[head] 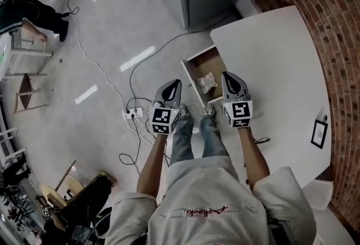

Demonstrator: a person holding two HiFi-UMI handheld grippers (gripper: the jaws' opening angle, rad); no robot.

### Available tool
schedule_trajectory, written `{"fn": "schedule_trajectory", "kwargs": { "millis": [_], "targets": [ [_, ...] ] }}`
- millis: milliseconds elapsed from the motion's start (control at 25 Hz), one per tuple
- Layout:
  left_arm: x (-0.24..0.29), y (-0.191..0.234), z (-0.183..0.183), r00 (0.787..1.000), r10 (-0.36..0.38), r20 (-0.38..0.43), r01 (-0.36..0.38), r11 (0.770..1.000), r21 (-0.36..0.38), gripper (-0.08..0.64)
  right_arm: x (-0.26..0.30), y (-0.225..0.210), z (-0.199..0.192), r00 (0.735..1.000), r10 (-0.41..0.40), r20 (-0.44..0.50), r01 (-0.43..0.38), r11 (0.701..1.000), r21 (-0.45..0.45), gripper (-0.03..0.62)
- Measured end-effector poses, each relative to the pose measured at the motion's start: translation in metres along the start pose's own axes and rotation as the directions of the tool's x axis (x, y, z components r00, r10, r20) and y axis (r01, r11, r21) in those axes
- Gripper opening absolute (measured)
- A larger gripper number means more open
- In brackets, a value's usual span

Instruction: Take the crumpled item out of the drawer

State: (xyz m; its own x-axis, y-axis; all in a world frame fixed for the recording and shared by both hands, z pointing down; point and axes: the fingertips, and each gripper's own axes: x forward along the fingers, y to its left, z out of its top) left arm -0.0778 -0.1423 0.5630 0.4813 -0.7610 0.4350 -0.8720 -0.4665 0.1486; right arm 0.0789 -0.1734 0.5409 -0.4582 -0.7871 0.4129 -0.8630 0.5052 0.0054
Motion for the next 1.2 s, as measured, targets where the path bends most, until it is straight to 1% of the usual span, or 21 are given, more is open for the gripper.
{"fn": "schedule_trajectory", "kwargs": {
  "millis": [120,320,520,760,920,1040,1200],
  "targets": [
    [0.009,0.01,-0.019,1.0,-0.011,-0.018,0.011,1.0,-0.017,0.009,0.011,0.005,-0.014,1.0,-0.005,-0.018,0.005,1.0,0.001,0.012],
    [0.009,0.005,-0.063,0.997,-0.031,-0.071,0.026,0.997,-0.069,0.009,0.007,0.019,-0.059,0.996,0.0,-0.092,0.003,1.0,0.027,0.012],
    [0.019,0.008,-0.089,0.996,-0.035,-0.083,0.028,0.996,-0.081,0.009,0.018,0.029,-0.099,0.99,0.018,-0.142,-0.013,0.999,0.035,0.012],
    [0.019,0.005,-0.121,0.993,-0.033,-0.111,0.019,0.992,-0.125,0.009,0.018,0.044,-0.142,0.974,0.053,-0.221,-0.046,0.998,0.04,0.012],
    [0.027,0.004,-0.142,0.994,-0.032,-0.108,0.016,0.989,-0.146,0.009,0.027,0.047,-0.168,0.965,0.075,-0.251,-0.073,0.997,0.021,0.012],
    [0.034,0.004,-0.162,0.992,-0.038,-0.123,0.019,0.988,-0.155,0.009,0.035,0.05,-0.186,0.958,0.092,-0.272,-0.096,0.995,-0.002,0.012],
    [0.044,0.002,-0.186,0.99,-0.047,-0.135,0.026,0.988,-0.152,0.009,0.05,0.051,-0.212,0.946,0.115,-0.305,-0.136,0.989,-0.05,0.012]
  ]
}}
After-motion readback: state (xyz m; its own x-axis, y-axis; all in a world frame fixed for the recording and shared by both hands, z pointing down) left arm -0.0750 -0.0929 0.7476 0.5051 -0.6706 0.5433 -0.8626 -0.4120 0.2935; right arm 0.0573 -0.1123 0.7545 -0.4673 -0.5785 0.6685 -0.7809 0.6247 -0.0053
